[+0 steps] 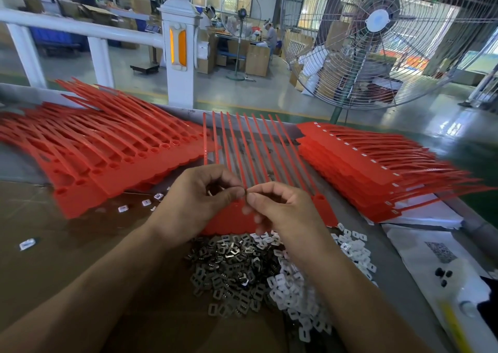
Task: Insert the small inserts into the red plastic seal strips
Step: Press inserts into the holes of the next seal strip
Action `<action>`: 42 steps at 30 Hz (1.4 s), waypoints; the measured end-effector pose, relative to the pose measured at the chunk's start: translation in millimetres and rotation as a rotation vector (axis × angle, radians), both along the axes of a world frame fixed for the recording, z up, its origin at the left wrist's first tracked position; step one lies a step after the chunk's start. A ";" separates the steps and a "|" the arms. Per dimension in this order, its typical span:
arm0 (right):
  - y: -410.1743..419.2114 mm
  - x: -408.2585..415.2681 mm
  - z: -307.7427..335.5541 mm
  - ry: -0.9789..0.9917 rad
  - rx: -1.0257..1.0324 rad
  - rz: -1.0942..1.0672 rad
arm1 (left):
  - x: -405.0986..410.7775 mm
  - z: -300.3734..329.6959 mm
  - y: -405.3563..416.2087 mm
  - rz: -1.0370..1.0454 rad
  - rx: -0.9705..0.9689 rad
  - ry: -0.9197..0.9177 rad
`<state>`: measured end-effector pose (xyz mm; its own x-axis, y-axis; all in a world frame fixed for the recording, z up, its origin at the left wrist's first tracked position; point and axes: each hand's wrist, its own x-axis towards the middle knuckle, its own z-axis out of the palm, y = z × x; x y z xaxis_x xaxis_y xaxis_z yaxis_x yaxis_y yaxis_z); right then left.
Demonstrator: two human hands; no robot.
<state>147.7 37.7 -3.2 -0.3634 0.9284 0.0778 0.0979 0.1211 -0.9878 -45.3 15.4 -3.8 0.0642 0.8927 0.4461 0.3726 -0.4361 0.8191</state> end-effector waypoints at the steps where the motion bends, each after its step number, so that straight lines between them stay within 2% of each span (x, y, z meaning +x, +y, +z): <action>1: 0.8 0.1 0.1 0.048 -0.053 0.009 | 0.3 0.0 -0.5 0.010 0.029 0.041; 7: 5.0 -0.2 1.9 0.246 -0.269 0.038 | 2.3 -0.2 -2.9 0.036 0.220 0.228; 13: 5.1 0.3 2.2 0.232 -0.275 0.058 | 0.8 -1.9 -1.0 0.019 0.270 0.264; 22: 8.1 2.8 -1.7 0.182 -0.213 0.061 | 0.7 -4.5 1.5 -0.018 0.184 0.169; 33: 9.8 2.4 -2.9 0.088 -0.166 0.000 | 6.3 -6.6 0.1 -0.035 0.090 0.140; 42: 11.9 4.1 -2.7 0.148 -0.236 0.005 | 4.9 2.7 -5.0 0.000 0.288 0.397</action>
<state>151.8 49.6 -6.0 -0.3692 0.9252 -0.0878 -0.0499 -0.1141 -0.9922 -40.5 10.4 -1.1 0.2789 0.7369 0.6158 0.6318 -0.6237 0.4603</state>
